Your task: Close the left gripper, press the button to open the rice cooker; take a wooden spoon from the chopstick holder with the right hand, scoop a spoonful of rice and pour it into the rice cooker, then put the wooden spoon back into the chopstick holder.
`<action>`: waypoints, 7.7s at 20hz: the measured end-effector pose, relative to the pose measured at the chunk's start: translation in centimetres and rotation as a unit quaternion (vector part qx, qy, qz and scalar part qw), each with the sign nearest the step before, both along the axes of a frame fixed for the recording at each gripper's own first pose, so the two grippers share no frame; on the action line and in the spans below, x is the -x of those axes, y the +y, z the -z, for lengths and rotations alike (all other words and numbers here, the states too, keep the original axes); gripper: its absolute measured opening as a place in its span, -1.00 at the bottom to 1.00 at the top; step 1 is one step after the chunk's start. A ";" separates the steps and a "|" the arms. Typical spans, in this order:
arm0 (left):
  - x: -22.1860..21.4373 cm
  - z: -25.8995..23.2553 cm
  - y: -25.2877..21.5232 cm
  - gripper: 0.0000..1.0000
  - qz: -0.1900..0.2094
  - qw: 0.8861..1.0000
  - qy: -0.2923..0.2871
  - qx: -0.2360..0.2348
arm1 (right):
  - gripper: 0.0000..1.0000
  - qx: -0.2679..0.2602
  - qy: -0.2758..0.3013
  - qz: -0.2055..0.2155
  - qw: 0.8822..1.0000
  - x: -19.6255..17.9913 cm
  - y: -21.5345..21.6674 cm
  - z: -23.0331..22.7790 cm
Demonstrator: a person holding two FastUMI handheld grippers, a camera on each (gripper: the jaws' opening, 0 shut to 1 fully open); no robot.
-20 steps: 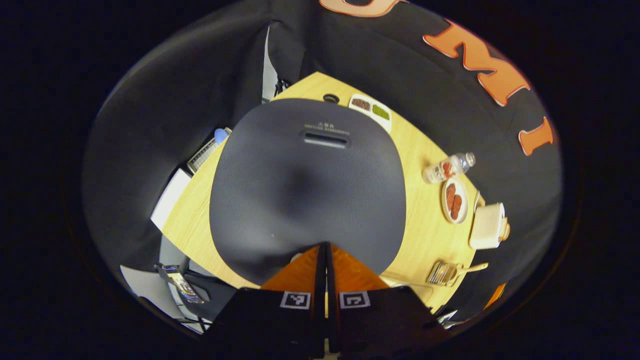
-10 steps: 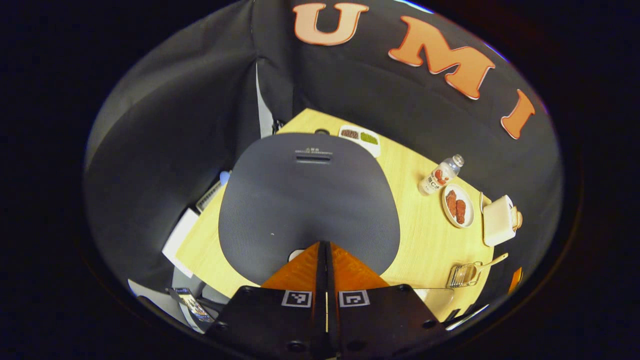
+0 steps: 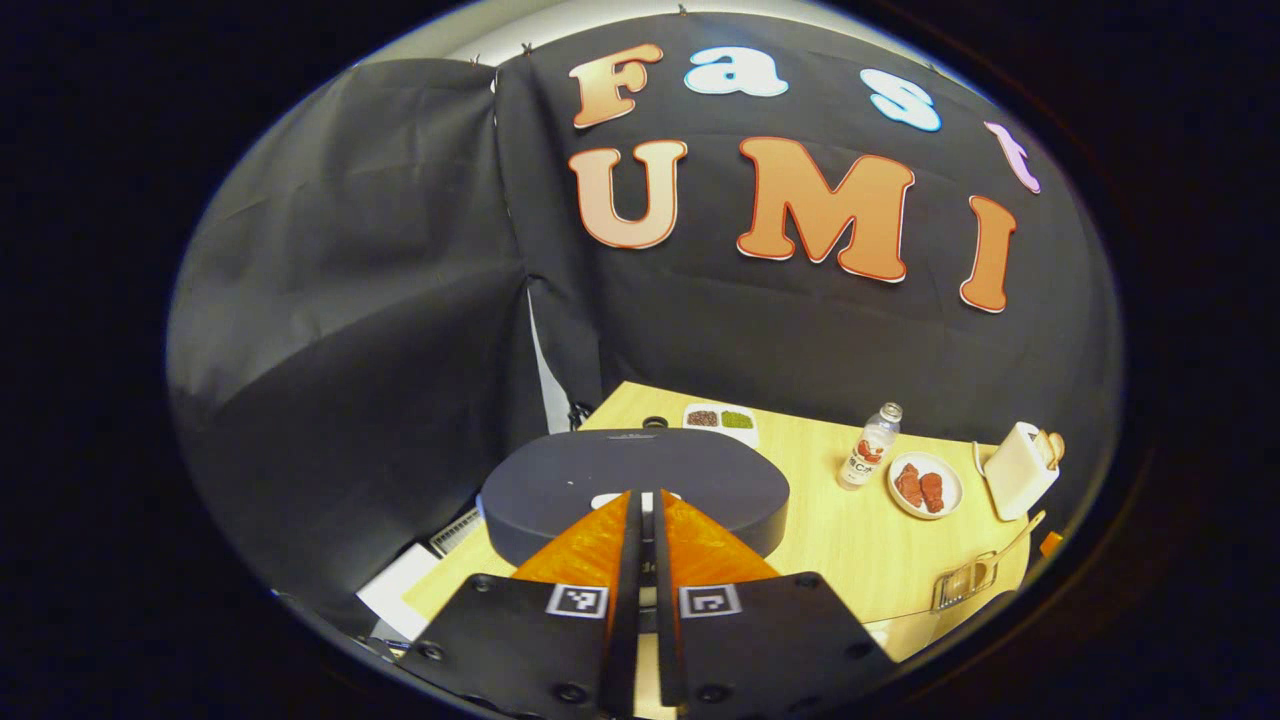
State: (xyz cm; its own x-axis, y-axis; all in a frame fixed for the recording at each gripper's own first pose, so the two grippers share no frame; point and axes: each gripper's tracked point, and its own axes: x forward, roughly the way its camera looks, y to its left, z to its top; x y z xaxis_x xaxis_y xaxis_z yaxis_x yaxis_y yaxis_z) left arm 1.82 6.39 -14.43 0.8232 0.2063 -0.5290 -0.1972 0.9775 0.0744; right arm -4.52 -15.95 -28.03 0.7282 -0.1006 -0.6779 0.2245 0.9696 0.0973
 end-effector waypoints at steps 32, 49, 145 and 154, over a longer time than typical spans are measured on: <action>8.0 -3.5 -7.4 0.80 0.028 0.990 -0.036 -0.134 | -0.63 -0.164 0.040 -0.012 0.986 -5.5 2.7 9.3; 4.7 -3.3 -3.8 1.00 0.072 0.990 -0.096 -0.072 | -0.74 -0.135 -0.075 0.012 0.988 -3.4 5.5 -4.3; 9.1 -2.8 10.8 0.94 -0.039 0.986 -0.132 -0.094 | -0.80 -0.699 0.045 -0.045 0.712 -6.5 37.4 -15.0; 13.9 0.2 16.0 1.00 -0.107 0.987 -0.084 -0.083 | -0.80 -0.547 -0.020 -0.136 0.826 -10.1 44.4 -16.8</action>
State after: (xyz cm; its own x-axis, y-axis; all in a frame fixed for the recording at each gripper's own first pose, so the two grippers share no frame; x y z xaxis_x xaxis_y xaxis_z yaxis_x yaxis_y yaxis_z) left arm -12.04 22.37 -14.60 0.8243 0.4580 -0.3329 -0.4219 0.8889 0.1782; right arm 5.62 28.46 -11.21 0.6474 0.7265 -0.2305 -0.0114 0.3117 0.9501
